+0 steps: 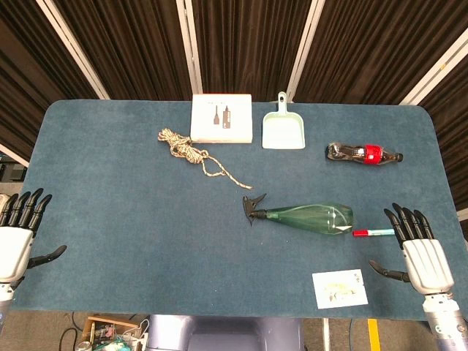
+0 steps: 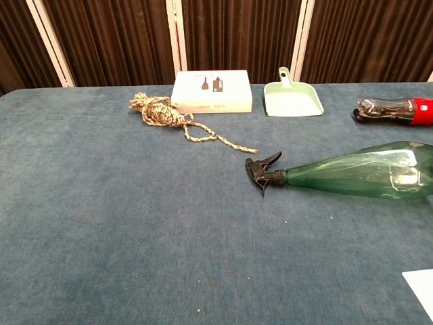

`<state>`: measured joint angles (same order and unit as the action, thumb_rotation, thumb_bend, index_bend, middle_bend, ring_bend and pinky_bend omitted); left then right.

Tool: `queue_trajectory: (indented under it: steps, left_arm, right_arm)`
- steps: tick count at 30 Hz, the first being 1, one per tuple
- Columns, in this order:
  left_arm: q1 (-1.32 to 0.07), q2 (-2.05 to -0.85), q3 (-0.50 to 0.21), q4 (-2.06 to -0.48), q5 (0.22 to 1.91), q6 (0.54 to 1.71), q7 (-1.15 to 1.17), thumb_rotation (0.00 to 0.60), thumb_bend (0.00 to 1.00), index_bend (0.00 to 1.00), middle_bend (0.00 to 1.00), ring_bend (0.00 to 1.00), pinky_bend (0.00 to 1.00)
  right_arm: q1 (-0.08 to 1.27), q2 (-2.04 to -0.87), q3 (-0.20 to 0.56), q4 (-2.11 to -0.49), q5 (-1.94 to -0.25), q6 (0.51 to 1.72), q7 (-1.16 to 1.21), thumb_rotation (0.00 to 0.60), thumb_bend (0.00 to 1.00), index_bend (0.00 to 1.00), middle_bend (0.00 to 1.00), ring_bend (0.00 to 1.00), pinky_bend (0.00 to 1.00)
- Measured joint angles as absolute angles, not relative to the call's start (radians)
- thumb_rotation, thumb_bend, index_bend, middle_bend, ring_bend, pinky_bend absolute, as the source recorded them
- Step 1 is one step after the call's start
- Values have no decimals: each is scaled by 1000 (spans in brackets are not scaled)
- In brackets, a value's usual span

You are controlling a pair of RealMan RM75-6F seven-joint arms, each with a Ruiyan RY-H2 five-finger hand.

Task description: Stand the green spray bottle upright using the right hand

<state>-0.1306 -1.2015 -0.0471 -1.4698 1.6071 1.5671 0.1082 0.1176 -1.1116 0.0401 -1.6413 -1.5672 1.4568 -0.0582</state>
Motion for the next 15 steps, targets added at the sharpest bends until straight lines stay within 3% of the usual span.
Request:
queue_trajectory:
  steps: [15]
  left_arm:
    - [-184,-1210,-81,-1440,1572,1497,94,600,29,0,0,0,0]
  right_arm:
    - [137,-1244,18,-1668,-1618,1427,-352,600,208,0,0,0,0]
